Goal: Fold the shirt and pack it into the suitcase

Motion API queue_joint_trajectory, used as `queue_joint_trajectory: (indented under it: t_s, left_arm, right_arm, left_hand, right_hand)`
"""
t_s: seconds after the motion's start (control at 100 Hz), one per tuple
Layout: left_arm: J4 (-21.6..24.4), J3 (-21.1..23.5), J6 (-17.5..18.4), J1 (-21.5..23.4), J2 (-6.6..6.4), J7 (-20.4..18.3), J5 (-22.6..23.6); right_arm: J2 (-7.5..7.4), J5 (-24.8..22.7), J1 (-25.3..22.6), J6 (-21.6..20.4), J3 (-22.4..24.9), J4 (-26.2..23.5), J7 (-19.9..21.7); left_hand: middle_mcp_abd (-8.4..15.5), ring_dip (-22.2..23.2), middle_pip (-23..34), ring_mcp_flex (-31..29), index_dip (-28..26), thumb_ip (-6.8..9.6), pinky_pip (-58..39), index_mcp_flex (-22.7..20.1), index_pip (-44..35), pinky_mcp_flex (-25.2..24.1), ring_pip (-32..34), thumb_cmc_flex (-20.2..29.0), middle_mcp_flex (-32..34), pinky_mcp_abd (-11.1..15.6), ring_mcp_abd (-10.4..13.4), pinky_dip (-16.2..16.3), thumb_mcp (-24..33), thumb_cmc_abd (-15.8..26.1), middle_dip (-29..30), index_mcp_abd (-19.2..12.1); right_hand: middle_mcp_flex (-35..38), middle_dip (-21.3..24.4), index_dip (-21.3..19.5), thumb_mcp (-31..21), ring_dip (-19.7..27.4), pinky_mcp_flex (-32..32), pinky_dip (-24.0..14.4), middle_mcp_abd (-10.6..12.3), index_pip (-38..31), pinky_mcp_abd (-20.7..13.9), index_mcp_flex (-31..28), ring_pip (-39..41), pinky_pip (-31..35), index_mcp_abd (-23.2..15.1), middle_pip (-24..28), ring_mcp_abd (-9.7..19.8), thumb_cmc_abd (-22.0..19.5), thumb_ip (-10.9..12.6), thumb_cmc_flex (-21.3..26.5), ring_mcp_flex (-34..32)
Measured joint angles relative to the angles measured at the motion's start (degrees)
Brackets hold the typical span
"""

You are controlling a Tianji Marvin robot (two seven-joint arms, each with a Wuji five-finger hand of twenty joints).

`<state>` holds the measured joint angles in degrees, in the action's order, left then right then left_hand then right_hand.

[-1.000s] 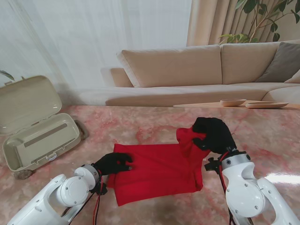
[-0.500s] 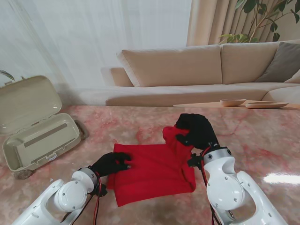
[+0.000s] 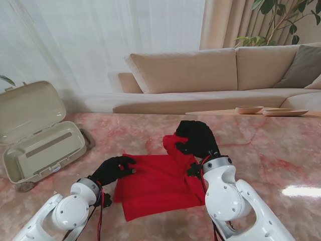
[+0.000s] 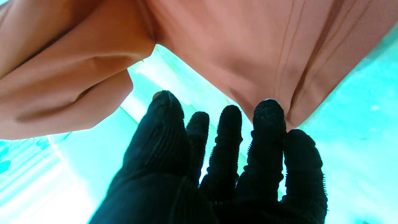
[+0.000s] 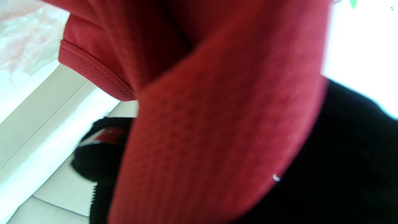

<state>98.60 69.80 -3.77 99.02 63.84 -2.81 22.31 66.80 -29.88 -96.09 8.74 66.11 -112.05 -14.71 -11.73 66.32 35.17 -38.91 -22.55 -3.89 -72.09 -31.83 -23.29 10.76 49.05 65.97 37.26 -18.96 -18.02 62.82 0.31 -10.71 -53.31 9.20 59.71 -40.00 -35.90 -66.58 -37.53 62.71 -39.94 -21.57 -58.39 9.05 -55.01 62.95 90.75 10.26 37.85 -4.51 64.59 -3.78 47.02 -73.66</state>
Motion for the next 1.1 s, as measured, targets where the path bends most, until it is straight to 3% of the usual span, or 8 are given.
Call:
queue_joint_trajectory:
  t_s: [0.62, 0.82, 1.1]
  left_arm:
    - [3.8, 3.5, -2.1, 4.0, 0.38, 3.2, 2.0]
    - [4.3, 3.7, -2.4, 4.4, 0.41, 3.2, 2.0]
    - [4.5, 3.8, -3.0, 4.6, 0.43, 3.2, 1.8]
  right_arm:
    - [-0.31, -0.7, 1.5, -1.3, -7.5, 2.3, 1.1]
    - [1.04, -2.5, 4.5, 4.0, -10.5, 5.2, -5.4]
    - [2.7, -2.4, 6.9, 6.5, -11.7, 6.7, -7.9]
  left_hand:
    - [0.0, 0.0, 0.0, 0.0, 0.0, 0.0, 0.0, -0.1, 0.2, 0.0, 0.0, 0.0, 0.0, -0.1, 0.0, 0.0, 0.0, 0.0, 0.0, 0.3]
    - [0.0, 0.0, 0.0, 0.0, 0.0, 0.0, 0.0, -0.7, 0.2, 0.0, 0.0, 0.0, 0.0, -0.1, 0.0, 0.0, 0.0, 0.0, 0.0, 0.5]
    - [0.0, 0.0, 0.0, 0.0, 0.0, 0.0, 0.0, -0.7, 0.2, 0.0, 0.0, 0.0, 0.0, -0.1, 0.0, -0.1, 0.0, 0.0, 0.0, 0.5]
  right_hand:
    - [0.0, 0.0, 0.1, 0.0, 0.0, 0.0, 0.0, 0.0, 0.0, 0.0, 0.0, 0.0, 0.0, 0.0, 0.0, 0.0, 0.0, 0.0, 0.0, 0.0]
    - [0.0, 0.0, 0.1, 0.0, 0.0, 0.0, 0.0, 0.0, 0.0, 0.0, 0.0, 0.0, 0.0, 0.0, 0.0, 0.0, 0.0, 0.0, 0.0, 0.0]
    - [0.0, 0.0, 0.1, 0.0, 0.0, 0.0, 0.0, 0.0, 0.0, 0.0, 0.0, 0.0, 0.0, 0.0, -0.1, 0.0, 0.1, 0.0, 0.7, 0.0]
